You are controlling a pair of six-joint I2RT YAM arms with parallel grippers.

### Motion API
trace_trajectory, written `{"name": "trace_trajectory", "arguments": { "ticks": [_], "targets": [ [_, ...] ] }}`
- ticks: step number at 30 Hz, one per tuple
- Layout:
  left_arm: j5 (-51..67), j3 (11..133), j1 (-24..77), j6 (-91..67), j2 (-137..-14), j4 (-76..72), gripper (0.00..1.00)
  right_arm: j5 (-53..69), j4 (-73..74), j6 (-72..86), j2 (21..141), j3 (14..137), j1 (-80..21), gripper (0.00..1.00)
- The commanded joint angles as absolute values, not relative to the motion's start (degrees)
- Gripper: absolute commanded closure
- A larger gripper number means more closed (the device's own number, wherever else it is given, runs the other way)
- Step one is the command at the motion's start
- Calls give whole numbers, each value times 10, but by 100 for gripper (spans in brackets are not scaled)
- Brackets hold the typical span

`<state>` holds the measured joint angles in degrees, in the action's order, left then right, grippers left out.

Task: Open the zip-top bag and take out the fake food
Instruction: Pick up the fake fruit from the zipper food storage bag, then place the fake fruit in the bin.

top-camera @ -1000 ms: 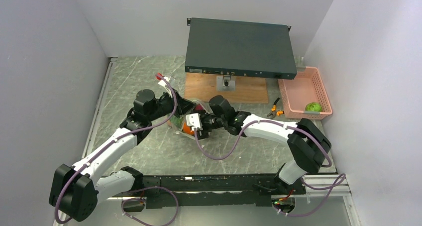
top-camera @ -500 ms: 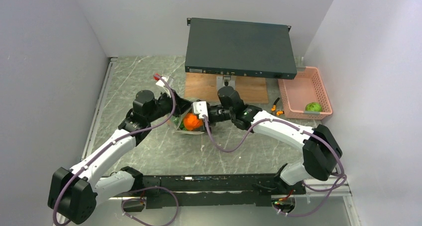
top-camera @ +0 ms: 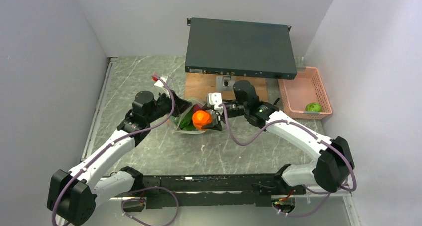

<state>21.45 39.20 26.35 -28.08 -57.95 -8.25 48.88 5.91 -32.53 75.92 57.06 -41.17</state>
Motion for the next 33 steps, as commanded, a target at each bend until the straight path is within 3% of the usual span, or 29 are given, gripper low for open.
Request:
{"name": "trace_trajectory", "arguments": {
  "ticks": [1,10,24,33],
  "targets": [
    [205,408,264,-272,-571,-91,100,533,78,-300,715,574,-390,91],
    [208,414,263,-266,-579,-91,100,545,112,-275,645,516,-290,91],
    [218,411,257,-251,-577,-91,100,544,173,-226,546,407,-40,91],
    [228,406,250,-243,-572,-95,100,517,129,-148,530,367,102,91]
  ]
}}
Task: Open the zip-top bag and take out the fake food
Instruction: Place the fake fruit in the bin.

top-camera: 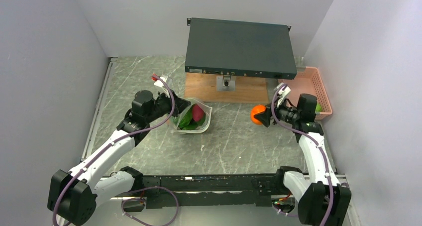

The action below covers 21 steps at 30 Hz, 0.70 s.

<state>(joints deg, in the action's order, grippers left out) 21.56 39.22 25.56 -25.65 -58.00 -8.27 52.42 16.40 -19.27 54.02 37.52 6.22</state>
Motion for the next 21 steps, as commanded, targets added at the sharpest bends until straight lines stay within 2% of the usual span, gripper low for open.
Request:
{"name": "trace_trajectory", "arguments": {
  "ticks": [1,16,21],
  "targets": [
    [230,407,250,-241,-572,-96,100,513,126,-143,530,365,115,91],
    [244,405,244,-240,-583,-113,100,463,29,-17,551,336,225,93],
    [248,405,243,-241,-585,-116,100,423,3,39,564,338,245,98]
  ]
}}
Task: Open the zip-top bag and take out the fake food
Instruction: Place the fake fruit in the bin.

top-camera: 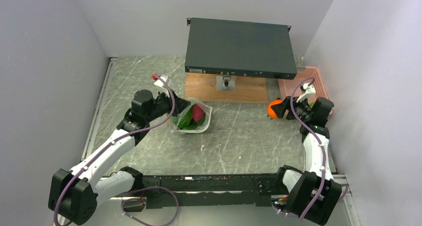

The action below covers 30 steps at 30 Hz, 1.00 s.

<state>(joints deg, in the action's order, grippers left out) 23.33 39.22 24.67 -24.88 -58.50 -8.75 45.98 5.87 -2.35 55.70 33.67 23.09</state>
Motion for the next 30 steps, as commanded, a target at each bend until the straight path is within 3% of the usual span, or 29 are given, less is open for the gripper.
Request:
{"name": "trace_trajectory", "arguments": {
  "ticks": [1,30],
  "targets": [
    [248,405,243,-241,-586,-117,100,414,3,46,568,339,247,99],
    [249,396,239,-239,-583,-126,100,207,-55,198,638,384,264,100]
  ]
}}
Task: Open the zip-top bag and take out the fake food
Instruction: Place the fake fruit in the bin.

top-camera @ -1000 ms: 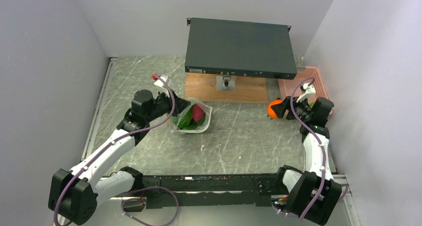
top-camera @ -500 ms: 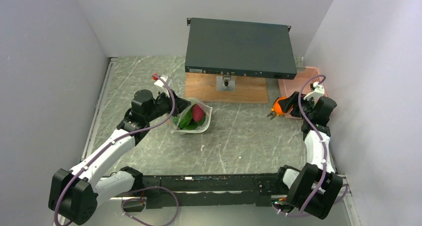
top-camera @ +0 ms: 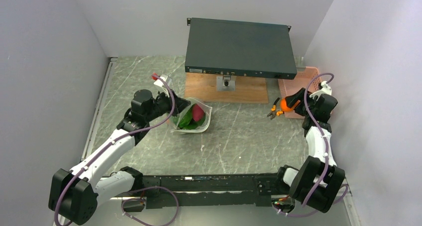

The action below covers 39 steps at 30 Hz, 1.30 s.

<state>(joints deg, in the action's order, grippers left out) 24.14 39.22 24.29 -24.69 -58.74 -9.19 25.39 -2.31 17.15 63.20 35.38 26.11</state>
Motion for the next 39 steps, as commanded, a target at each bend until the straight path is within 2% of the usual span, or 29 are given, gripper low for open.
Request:
{"name": "trace_trajectory", "arguments": {
  "ticks": [1,13,22,28,35,39],
  "targets": [
    [249,395,239,-239,-584,-127,100,199,-58,202,640,385,264,100],
    [255,395,238,-241,-589,-130,100,115,-72,262,666,391,264,100],
    [251,396,237,-238,-584,-124,100,107,-58,294,745,448,267,96],
    [246,390,237,-241,-579,-124,100,106,-69,280,772,457,267,73],
    [242,391,237,-239,-573,-116,100,110,-81,268,786,453,267,34],
    [243,390,237,-242,-571,-116,100,114,-81,260,782,451,268,21]
  ]
}}
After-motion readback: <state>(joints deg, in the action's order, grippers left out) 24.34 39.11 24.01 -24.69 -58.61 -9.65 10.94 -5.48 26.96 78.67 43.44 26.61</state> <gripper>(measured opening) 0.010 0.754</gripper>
